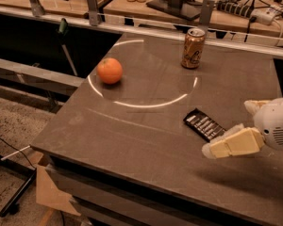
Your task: Move rxbar chocolate near orange
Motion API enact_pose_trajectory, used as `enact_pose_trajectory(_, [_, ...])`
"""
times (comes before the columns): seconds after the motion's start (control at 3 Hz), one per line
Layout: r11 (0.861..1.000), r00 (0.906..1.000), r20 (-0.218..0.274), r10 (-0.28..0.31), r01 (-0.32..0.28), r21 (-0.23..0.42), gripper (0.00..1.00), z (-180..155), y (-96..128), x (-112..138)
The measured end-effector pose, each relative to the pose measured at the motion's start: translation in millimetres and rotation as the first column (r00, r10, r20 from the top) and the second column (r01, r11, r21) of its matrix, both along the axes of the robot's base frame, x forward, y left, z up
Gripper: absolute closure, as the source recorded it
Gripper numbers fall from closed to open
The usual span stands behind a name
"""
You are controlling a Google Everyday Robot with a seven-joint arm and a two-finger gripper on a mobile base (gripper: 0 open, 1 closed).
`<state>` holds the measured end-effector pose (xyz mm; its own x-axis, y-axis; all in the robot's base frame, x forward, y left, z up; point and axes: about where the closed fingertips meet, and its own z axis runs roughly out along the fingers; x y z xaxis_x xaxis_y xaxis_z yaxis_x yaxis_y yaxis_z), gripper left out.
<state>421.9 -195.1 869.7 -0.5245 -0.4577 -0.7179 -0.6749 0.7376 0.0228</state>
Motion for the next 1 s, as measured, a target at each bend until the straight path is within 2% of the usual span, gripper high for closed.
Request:
enact_pose_trajectory(0.33, [0.999, 0.9999, 0.004, -0.012, 0.012, 0.041, 0.00, -14, -2, 5])
enact_pose_trajectory(0.67, [0.999, 0.9993, 0.036, 0.010, -0.012, 0.051, 0.00, -19, -1, 15])
enact_pose_trajectory(1.0, [0.997, 0.9948, 0.077, 0.066, -0.069, 0.030, 0.00, -20, 3, 17])
